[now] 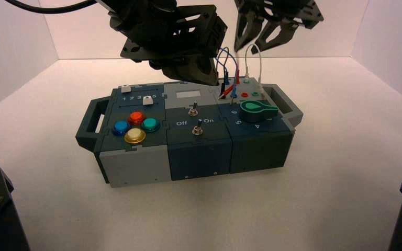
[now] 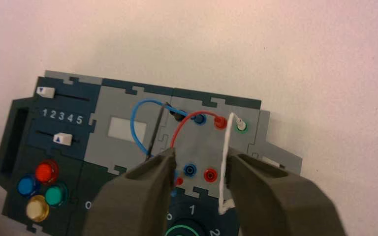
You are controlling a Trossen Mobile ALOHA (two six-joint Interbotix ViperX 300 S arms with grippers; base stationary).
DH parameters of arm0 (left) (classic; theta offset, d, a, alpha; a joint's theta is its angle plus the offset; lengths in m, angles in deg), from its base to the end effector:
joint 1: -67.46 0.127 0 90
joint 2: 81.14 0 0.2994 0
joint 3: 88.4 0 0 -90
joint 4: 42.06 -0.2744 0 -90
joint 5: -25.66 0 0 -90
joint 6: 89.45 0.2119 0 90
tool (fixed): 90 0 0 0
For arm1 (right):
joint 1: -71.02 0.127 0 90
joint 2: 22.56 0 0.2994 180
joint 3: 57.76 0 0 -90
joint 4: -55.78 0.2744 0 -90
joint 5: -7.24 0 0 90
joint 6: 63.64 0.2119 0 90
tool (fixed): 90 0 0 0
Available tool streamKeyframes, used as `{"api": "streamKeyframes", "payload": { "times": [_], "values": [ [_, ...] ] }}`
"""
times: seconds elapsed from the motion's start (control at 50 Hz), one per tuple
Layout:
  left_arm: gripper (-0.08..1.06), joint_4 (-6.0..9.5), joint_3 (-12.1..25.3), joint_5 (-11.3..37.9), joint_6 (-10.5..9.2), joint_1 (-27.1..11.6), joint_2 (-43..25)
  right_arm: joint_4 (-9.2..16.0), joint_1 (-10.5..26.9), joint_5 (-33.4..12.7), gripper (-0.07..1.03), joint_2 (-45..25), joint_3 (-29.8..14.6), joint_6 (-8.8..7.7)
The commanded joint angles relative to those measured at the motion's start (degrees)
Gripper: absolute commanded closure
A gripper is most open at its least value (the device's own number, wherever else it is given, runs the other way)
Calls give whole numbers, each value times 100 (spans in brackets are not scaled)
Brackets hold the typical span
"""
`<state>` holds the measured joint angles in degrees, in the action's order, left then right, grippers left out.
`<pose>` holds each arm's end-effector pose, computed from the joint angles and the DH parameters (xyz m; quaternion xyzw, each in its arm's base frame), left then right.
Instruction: Pull the white wire.
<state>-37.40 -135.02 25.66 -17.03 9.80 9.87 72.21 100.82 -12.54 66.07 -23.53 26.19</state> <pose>0.1792 -0.2830 0.0788 0.0276 0.4189 -0.3707 0.8285 0.2957 0.1927 0.0946 0.0172 0.4805 0.2071 0.8520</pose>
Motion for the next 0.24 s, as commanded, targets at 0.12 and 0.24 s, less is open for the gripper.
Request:
{"api": "streamKeyframes", "payload": {
  "times": [0.12,0.24],
  "values": [
    [101,-35,97,-62,88,70,-70,18,26,18,36,668,26,-9],
    [101,-53,185,-62,114,79,-132,-18,0,-26,36,914,123,-9]
  ]
}}
